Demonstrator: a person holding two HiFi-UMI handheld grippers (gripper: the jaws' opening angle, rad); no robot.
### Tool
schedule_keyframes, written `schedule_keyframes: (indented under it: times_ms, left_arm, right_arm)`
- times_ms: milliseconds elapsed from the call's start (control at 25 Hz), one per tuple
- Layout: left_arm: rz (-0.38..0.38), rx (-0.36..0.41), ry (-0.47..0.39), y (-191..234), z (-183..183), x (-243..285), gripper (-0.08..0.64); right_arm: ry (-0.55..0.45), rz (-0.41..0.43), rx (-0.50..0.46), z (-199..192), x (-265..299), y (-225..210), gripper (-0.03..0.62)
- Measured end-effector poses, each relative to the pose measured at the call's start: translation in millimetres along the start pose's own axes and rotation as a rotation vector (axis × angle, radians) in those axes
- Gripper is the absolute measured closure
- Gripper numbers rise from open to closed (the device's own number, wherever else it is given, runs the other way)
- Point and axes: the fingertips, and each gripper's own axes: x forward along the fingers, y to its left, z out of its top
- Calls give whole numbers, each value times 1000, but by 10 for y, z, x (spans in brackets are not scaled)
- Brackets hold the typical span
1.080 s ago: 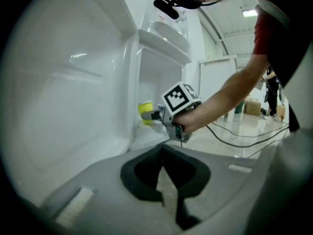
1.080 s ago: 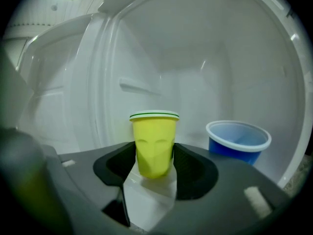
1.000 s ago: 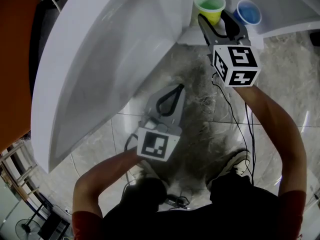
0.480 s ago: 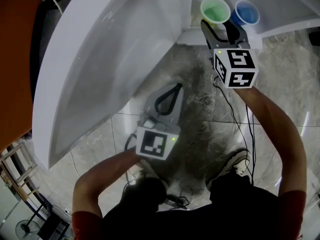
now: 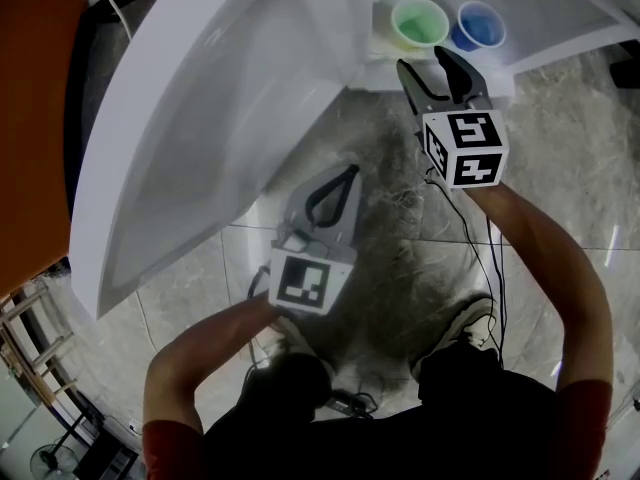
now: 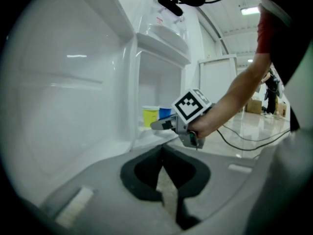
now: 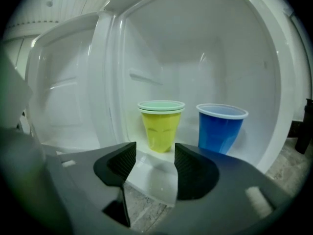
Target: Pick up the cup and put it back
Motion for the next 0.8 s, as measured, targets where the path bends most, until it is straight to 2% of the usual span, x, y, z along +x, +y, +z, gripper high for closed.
schedule_keyframes:
  times_ms: [320, 560, 720, 800]
  left_arm:
    - [11, 14, -3, -3, 78, -61, 561]
    - [28, 31, 1, 27, 110, -74, 561]
    - [23, 73, 24, 24, 80, -77, 561]
    - [26, 66, 16, 21, 100, -63, 561]
  right_arm:
    - [47, 51, -41, -180, -326, 174, 354]
    - [62, 106, -43, -257, -610, 324, 354]
    - [69, 142, -32, -282, -788, 420, 354]
    - [73, 156, -20, -288, -882, 453, 354]
